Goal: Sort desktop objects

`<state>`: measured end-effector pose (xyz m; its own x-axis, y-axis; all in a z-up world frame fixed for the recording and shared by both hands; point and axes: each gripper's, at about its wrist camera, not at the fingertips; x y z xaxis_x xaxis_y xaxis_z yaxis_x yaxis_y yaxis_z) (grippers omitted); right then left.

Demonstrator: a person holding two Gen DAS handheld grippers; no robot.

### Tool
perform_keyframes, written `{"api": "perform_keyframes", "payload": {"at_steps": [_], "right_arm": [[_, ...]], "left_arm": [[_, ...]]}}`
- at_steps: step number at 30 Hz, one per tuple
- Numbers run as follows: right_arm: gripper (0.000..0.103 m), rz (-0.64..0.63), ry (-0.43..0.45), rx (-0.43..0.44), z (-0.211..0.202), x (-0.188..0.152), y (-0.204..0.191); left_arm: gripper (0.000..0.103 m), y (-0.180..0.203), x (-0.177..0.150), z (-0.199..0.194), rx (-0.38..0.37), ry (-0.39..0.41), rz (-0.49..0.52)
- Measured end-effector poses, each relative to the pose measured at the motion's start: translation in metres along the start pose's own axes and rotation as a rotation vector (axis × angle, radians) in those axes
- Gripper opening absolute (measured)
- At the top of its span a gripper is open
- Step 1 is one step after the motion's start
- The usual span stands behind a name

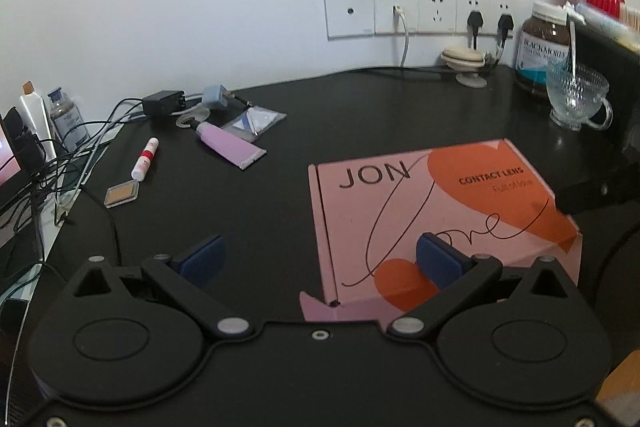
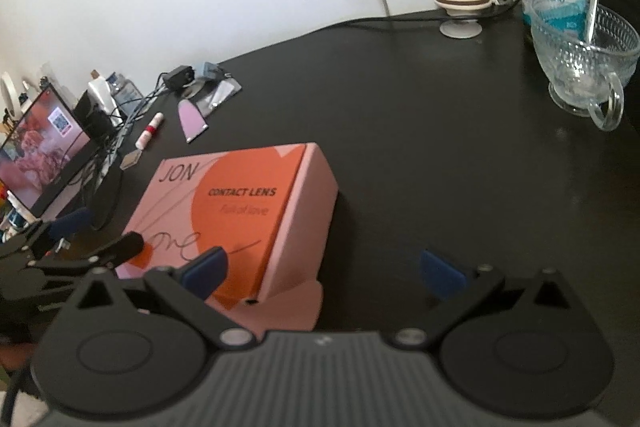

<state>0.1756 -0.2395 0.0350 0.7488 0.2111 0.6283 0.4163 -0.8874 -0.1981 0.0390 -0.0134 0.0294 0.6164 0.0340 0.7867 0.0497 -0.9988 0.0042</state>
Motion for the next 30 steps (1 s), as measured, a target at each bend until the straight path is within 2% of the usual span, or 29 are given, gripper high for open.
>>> {"api": "perform_keyframes", "payload": {"at_steps": [8,13,30], "right_arm": [[0.102,-0.073,0.058,-0.042,0.0,0.006,-0.02],[0.102,-0.115,0.033,-0.098,0.013,0.006,-0.032],[0.102,-0.08,0.075,-0.08,0.013,-0.003,-0.03]], "left_arm": [[0.103,-0.001,-0.002,0.0,-0.007,0.008,-0.009],[0.103,-0.004,-0.003,0.001,-0.018,0.006,-0.023],[0.103,-0.003,-0.005,-0.001,-0.012,0.02,-0.035]]}}
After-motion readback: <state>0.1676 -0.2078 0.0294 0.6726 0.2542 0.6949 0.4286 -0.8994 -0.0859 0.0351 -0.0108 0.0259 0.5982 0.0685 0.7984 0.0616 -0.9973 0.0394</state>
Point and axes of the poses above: each gripper's, at about its wrist camera, not at the fingertips, and z roughly the way its jaws point, y to its right, x to its top, and after that the axes turned 10 degrees about -x, right-handed
